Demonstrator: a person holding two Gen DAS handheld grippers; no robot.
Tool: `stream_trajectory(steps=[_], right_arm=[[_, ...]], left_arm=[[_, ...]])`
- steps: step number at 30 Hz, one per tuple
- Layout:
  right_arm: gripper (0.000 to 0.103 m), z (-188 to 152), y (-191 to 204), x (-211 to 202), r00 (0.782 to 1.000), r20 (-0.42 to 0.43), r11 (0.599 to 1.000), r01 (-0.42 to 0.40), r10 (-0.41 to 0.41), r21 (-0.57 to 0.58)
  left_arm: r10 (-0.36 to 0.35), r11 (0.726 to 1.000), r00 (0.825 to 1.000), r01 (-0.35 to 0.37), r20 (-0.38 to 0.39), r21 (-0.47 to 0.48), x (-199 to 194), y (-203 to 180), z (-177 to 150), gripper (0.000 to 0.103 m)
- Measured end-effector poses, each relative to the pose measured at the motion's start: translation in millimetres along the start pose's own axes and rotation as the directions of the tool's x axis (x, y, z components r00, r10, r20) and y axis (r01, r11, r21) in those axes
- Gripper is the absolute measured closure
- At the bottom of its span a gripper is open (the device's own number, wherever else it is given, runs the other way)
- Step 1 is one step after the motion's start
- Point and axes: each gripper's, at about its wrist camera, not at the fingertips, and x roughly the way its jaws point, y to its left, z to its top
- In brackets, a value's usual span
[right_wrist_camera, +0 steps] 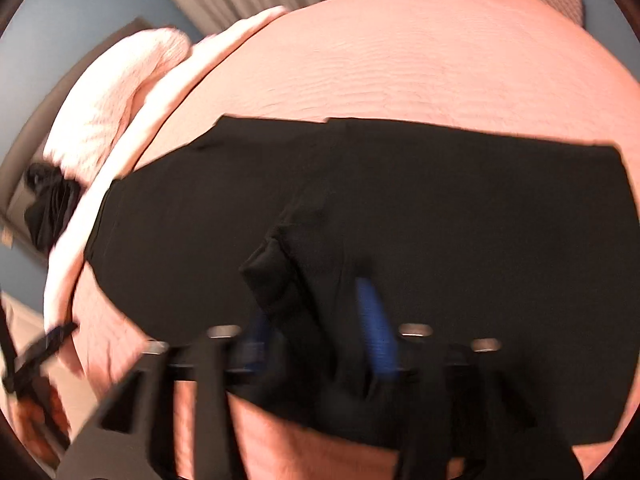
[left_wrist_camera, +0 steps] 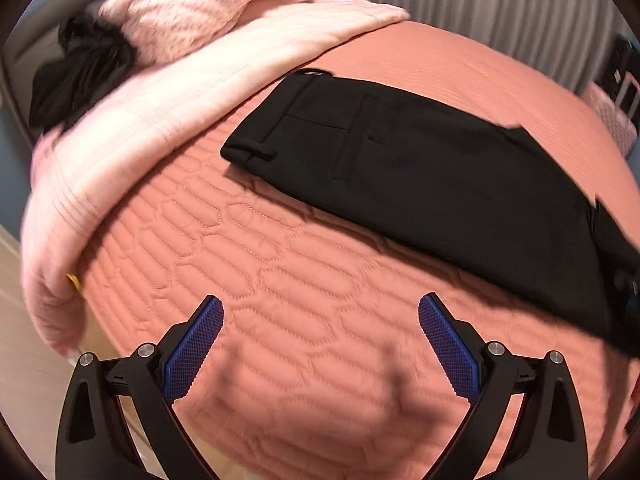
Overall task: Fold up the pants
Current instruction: 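Fold the held hem over toward the waistband with the right tool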
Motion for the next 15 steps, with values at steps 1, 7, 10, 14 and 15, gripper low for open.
stream_trajectory(steps=[1,7,10,14,15], right_arm=[[0.021,-4.0,10.5,-8.7,1.0,0.02,0.999,-0.009,0.01,-0.044],[0.022,-19.3,26.3,-41.4,0.994,0.044,0.994,-0.106,0.105,0.035],[0.022,-29.1,33.1,-61.6,0.994,0.042,0.994,-0.098,0.097,0.04],[0.022,-39.4,41.2,-88.3,0.997,0.031,0.998,-0.066,0.066,0.016],[0.022,-43.1,42.5,-92.1,0.998,0.029,0.998,-0.06,0.06,0.013]], left_arm=[[-0.023,0.999,1.0,0.022,-0.007,-0.045,6.0,8.0,4.2,0.006],[-0.156,0.941,0.988,0.148,0.0,-0.304,46.1,53.3,35.0,0.006],[-0.275,0.834,0.96,0.263,0.048,-0.485,74.8,82.1,47.5,0.007],[-0.266,0.787,0.956,0.289,0.123,-0.545,92.9,94.7,67.8,0.007],[-0.259,0.79,0.957,0.288,0.131,-0.542,96.9,93.7,73.7,0.006]])
